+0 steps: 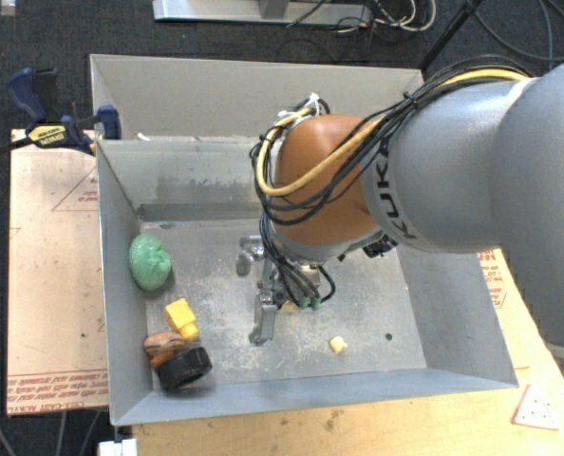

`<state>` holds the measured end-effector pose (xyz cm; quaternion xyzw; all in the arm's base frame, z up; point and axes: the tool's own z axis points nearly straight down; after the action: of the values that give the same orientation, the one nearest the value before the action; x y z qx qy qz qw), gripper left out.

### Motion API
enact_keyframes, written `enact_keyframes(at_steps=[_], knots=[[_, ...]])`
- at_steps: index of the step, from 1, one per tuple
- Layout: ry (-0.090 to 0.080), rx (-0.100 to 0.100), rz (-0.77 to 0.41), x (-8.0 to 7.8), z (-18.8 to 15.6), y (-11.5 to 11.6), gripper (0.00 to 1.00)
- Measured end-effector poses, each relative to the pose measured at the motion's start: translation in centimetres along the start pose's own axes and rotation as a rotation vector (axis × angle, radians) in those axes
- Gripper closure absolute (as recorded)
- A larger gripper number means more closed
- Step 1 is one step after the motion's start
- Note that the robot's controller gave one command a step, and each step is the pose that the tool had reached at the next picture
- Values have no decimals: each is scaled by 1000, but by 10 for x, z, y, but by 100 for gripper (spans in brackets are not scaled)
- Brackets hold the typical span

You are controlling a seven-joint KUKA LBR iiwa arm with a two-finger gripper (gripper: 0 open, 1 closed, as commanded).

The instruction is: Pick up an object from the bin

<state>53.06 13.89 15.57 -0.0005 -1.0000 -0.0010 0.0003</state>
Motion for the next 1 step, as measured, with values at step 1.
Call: enact_keyframes(at_steps=[1], knots=[[0, 0, 0, 0, 0, 0, 0]])
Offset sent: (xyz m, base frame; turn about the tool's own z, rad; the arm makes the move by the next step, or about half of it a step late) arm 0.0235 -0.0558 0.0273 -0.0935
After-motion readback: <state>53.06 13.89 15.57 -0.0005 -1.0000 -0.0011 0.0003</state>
